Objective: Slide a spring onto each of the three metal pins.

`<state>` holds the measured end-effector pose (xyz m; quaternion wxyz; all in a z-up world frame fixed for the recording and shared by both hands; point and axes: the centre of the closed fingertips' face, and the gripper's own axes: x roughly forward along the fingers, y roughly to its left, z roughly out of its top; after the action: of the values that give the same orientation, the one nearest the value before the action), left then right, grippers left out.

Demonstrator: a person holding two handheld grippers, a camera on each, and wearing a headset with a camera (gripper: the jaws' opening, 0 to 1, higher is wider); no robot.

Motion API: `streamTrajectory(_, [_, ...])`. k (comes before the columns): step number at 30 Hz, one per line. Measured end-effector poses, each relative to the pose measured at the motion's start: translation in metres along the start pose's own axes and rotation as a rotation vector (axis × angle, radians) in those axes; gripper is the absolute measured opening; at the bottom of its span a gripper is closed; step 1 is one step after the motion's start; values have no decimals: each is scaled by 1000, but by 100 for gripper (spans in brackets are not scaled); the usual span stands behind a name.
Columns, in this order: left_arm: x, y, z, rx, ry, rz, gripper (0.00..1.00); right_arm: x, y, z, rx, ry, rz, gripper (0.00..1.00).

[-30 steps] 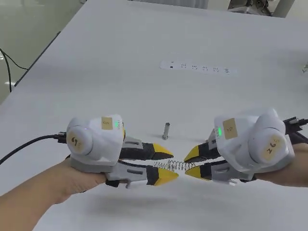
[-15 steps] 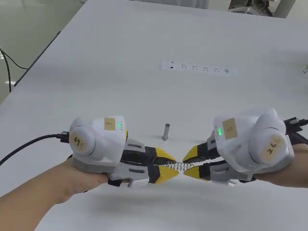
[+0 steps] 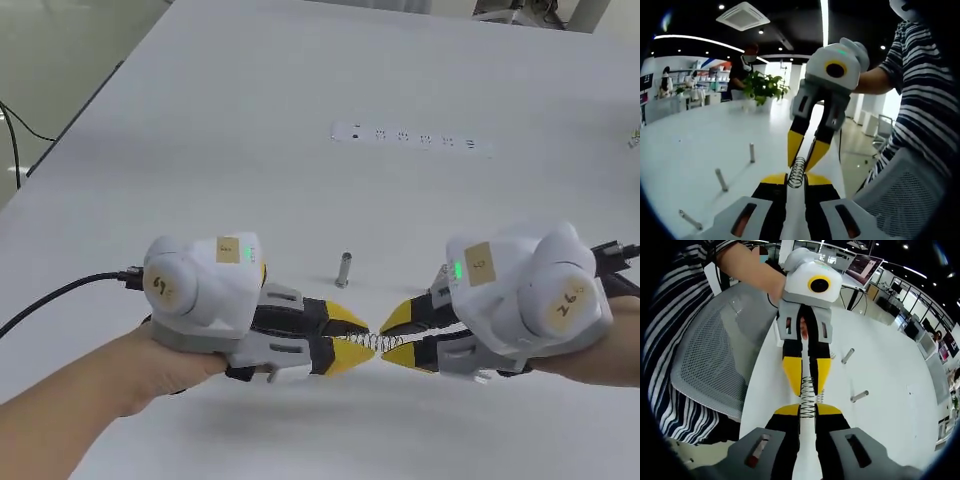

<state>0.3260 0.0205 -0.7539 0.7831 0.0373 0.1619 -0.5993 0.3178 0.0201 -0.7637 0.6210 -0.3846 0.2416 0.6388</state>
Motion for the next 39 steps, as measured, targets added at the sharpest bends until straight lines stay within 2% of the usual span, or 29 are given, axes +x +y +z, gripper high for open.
streamTrajectory(7, [-2,0,0,-4,-6,8,4,-1,0,1,1,-7,-2,7])
streamTrajectory(23, [-2,-5,3,-2,-14,-11,3,-1,2,0,-10,-1,4,7])
streamTrajectory(36, [-2,-9,3,-34,-9,-46,2,-3,6,-1,44,-40,4,8])
streamTrajectory(39, [-3,-9,4,-40,-12,-48,2,-4,4,-5,72,-43,-6,13])
